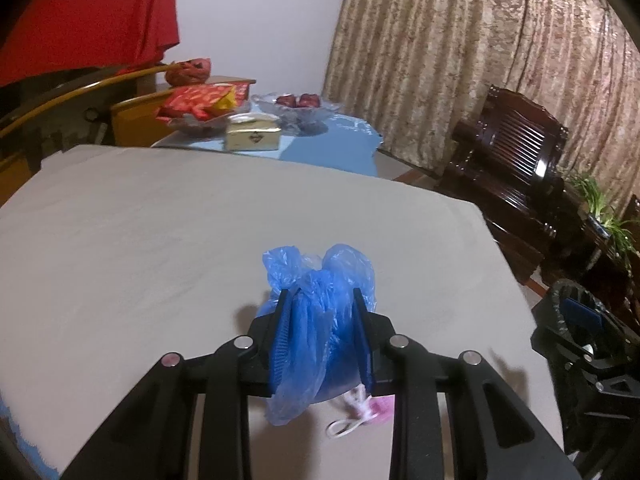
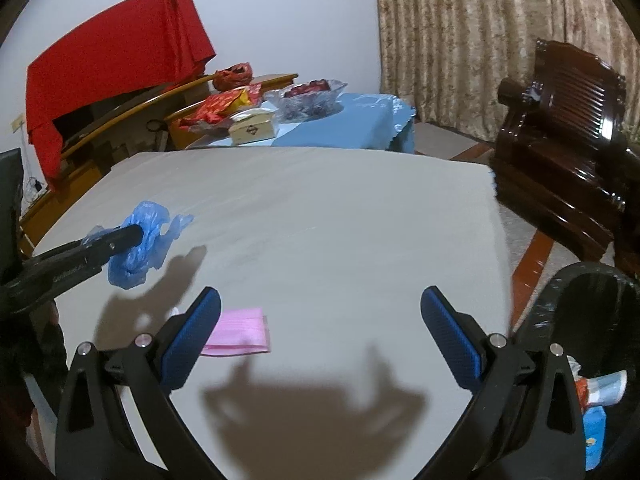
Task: Collect trash
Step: 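Grasp the pink face mask with the right gripper while the left holds the blue bag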
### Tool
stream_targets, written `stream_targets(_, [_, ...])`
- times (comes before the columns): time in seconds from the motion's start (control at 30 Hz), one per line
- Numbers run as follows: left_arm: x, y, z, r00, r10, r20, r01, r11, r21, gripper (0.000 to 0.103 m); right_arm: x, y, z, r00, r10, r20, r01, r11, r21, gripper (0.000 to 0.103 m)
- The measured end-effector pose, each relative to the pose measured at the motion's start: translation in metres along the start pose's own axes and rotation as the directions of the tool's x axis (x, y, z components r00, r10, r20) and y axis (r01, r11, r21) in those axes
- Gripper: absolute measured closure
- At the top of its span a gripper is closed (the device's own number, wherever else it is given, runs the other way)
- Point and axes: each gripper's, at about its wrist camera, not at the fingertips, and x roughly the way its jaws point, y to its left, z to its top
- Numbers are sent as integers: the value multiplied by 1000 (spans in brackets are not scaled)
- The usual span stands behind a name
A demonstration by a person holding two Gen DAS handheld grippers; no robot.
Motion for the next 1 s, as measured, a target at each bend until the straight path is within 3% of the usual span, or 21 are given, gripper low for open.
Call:
stream_targets(0.4, [-4, 35, -28, 999, 45, -27, -46, 999, -23, 74, 43, 53, -14, 997, 31, -73, -33, 999, -34, 6])
stream_targets(0.7, [-3, 42, -41, 999, 34, -43, -35, 999, -36, 74, 73, 58, -27, 989, 2, -149, -10, 999, -49, 6])
stream_targets(0.77, [-3, 42, -43, 999, 29, -46, -31, 999, -39, 74, 78, 58, -31, 985, 6, -173, -15, 999, -52, 17])
stream_targets(0.93, [0, 40, -42, 998, 23, -53, -25, 999, -35, 74, 86, 61, -41, 975, 25, -219, -39, 997, -60, 30])
stream_targets(1.0, [0, 39, -43, 998, 21, -56, -22, 999, -32, 74, 84, 64, -41, 975, 42, -220, -60, 995, -75, 43])
